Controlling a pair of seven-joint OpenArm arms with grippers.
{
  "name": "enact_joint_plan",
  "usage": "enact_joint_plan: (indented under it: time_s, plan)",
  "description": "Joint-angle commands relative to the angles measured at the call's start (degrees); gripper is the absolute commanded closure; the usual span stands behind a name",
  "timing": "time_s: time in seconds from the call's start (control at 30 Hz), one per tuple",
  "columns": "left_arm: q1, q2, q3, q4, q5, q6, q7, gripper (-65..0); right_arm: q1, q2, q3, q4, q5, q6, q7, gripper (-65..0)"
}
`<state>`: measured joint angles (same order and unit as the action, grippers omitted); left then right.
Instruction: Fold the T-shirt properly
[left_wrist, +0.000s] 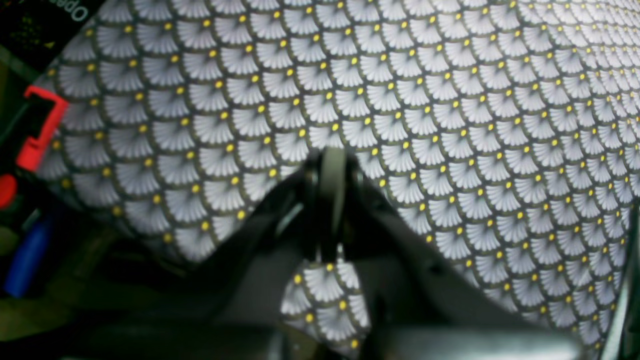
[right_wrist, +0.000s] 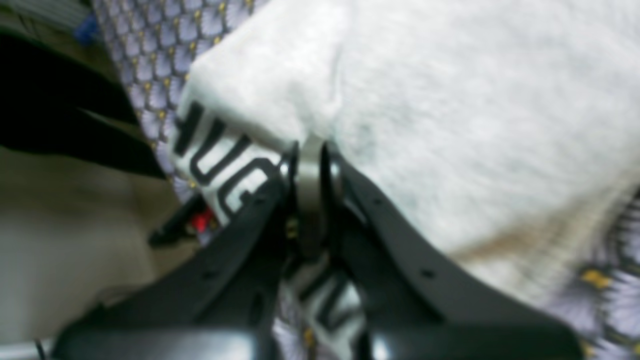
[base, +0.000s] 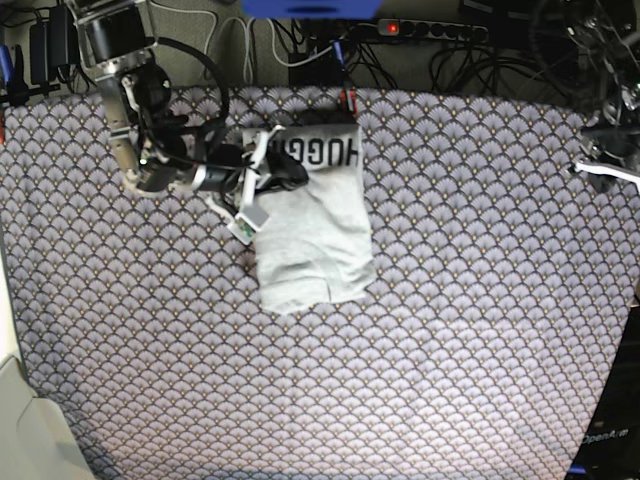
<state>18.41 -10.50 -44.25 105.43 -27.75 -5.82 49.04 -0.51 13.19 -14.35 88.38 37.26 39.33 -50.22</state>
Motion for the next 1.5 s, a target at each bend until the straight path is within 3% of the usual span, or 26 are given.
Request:
enact_joint_plan:
  time_s: [0.0, 0.2, 0.3, 0.43, 0.77, 0.93, 1.03, 1.2, 1.33, 1.47]
  plan:
    - [-0.17, -1.06, -0.54, 1.08, -0.43, -0.11, -1.43, -0.3, 1.0, 0.04, 0.33, 3.97, 1.91, 0.67, 0.41, 0.0]
    - [-0.08, -1.23, -2.12, 1.69, -0.43, -0.11, -0.55, -0.3, 6.36, -2.25, -0.02, 12.85, 1.65, 0.67, -5.48, 0.0]
    - [-0.44, -0.97, -4.94, 3.28, -0.43, -0.11, 4.99, -0.3, 11.02, -2.25, -0.11, 7.67, 1.82, 0.67, -5.04, 0.0]
    - [-0.61, -0.97, -7.75, 4.42, -0.43, -0.2, 7.71, -0.3, 17.96, -3.04, -0.11, -3.32, 1.82, 0.67, -4.51, 0.0]
    - [2.29, -0.88, -11.88, 5.56, -0.43, -0.2, 8.15, -0.3, 27.28, -3.04, -0.46, -32.6, 1.56, 0.67, 9.03, 0.0]
    - [3.26, -0.79, -11.97, 5.56, -0.43, -0.2, 7.89, -0.3, 27.37, -1.63, -2.66, -36.29, 1.65, 0.67, 12.37, 0.0]
    - [3.17, -0.79, -11.97, 5.56, -0.43, -0.2, 7.97, -0.3, 27.02, -0.75, -3.28, -31.9, 1.73, 0.67, 12.02, 0.0]
    - [3.08, -1.06, -11.88, 5.65, -0.52, -0.29, 8.06, -0.3, 23.68, 2.24, -2.93, -14.4, 1.65, 0.67, 3.32, 0.0]
    - [4.13, -1.15, -11.18, 6.97, -0.52, -0.29, 8.15, -0.3, 16.21, 3.73, 3.14, 2.48, 1.56, 0.67, -3.81, 0.0]
    - [6.16, -2.29, -6.43, 6.88, -0.52, -0.29, 8.15, -0.3, 6.1, 5.4, 9.65, 14.17, 1.56, -1.22, -5.48, 0.0]
